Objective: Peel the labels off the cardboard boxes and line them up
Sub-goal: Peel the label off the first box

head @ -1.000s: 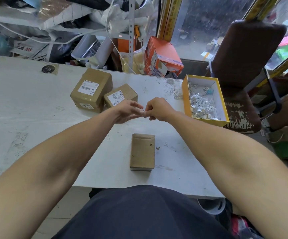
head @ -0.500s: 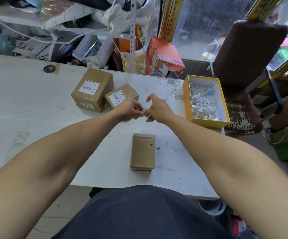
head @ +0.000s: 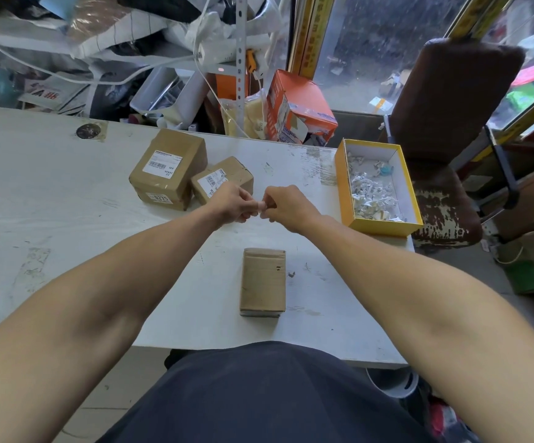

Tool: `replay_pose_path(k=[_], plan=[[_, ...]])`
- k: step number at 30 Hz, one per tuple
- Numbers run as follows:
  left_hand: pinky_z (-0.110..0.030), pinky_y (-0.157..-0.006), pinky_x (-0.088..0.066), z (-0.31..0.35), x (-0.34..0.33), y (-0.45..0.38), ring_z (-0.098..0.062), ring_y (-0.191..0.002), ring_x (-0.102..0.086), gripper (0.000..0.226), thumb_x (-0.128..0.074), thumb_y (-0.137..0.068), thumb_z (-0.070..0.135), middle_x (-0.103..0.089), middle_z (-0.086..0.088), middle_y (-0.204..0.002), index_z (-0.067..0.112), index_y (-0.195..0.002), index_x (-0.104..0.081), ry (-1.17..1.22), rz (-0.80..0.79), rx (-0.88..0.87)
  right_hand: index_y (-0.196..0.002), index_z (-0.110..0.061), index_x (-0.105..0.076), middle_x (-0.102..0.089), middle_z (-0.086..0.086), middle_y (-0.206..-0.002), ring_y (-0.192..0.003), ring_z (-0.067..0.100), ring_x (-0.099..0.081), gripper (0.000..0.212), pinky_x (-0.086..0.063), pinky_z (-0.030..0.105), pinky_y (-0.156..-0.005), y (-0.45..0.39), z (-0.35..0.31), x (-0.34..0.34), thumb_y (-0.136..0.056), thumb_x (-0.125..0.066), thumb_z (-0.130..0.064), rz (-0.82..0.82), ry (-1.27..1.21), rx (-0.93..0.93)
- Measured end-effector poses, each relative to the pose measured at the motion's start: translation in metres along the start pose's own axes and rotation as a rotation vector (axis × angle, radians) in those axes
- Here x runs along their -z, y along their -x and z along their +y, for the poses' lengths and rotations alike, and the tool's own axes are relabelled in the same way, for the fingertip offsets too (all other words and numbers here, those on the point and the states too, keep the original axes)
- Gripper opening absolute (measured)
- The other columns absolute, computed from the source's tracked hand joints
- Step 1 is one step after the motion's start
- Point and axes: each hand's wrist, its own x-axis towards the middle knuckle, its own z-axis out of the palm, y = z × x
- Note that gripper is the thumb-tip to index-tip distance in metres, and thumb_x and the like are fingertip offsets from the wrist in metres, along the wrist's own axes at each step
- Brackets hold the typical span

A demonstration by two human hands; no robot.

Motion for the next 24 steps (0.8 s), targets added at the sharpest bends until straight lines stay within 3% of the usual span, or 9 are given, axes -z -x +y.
replay_pose_path(k=[3,9,13,17,21,24], plan=[[-0.023,-0.053,-0.044,0.002,-0.002,0.002,-0.014,-0.055,-0.052,0.041,-0.072,-0.085,0.033,-0.064,-0.009,-0.067,-0.008,-0.087,-0.072,0.067,0.047,0.027,-0.088,-0.008,-0.064,-0.067,0.002,-0.081,-0.068,0.017,-0.068,0.013,-0.058,0.036,-0.071,-0.003,0.001,0.000,-0.093,-0.052,-0.008,0.011,0.007,-0.013],[-0.025,-0.068,-0.053,0.006,-0.005,-0.002,-0.018,-0.076,-0.060,0.029,-0.063,-0.095,0.026,-0.065,-0.006,-0.079,-0.003,-0.096,-0.068,-0.029,0.010,0.010,-0.091,-0.008,-0.064,-0.067,0.008,-0.085,-0.071,0.017,-0.068,0.023,-0.058,0.040,-0.071,-0.003,0.003,-0.004,-0.099,-0.044,-0.016,0.009,0.038,-0.055],[-0.037,-0.073,-0.053,0.004,-0.011,-0.005,-0.018,-0.075,-0.060,0.027,-0.063,-0.094,0.030,-0.066,-0.003,-0.079,0.005,-0.087,-0.070,-0.264,0.123,-0.054,-0.097,-0.011,-0.061,-0.066,0.006,-0.096,-0.082,0.018,-0.064,0.010,-0.054,0.032,-0.072,-0.001,0.002,-0.006,-0.091,-0.059,-0.019,-0.020,0.107,-0.013],[-0.033,-0.068,-0.050,0.006,-0.019,-0.002,-0.022,-0.081,-0.063,0.024,-0.063,-0.094,0.024,-0.069,-0.009,-0.085,0.004,-0.084,-0.071,-0.350,0.117,-0.092,-0.094,-0.011,-0.062,-0.067,0.007,-0.096,-0.077,0.014,-0.069,0.007,-0.057,0.035,-0.073,0.000,0.007,-0.008,-0.093,-0.060,-0.017,-0.019,0.099,-0.061],[-0.031,-0.067,-0.051,0.007,-0.022,0.004,-0.021,-0.075,-0.061,0.018,-0.065,-0.093,0.017,-0.065,-0.005,-0.076,0.001,-0.087,-0.069,-0.281,0.070,-0.061,-0.089,-0.011,-0.062,-0.067,0.008,-0.088,-0.073,0.016,-0.069,0.011,-0.058,0.039,-0.073,0.007,0.012,-0.006,-0.095,-0.057,-0.019,-0.022,0.088,-0.095],[-0.032,-0.071,-0.060,0.011,-0.021,0.005,-0.026,-0.081,-0.069,0.017,-0.068,-0.092,0.013,-0.071,-0.014,-0.087,-0.003,-0.095,-0.067,-0.103,0.036,0.021,-0.090,-0.012,-0.062,-0.066,0.010,-0.090,-0.077,0.021,-0.067,0.017,-0.058,0.042,-0.076,0.014,0.011,-0.010,-0.097,-0.048,-0.018,-0.021,0.041,-0.130]])
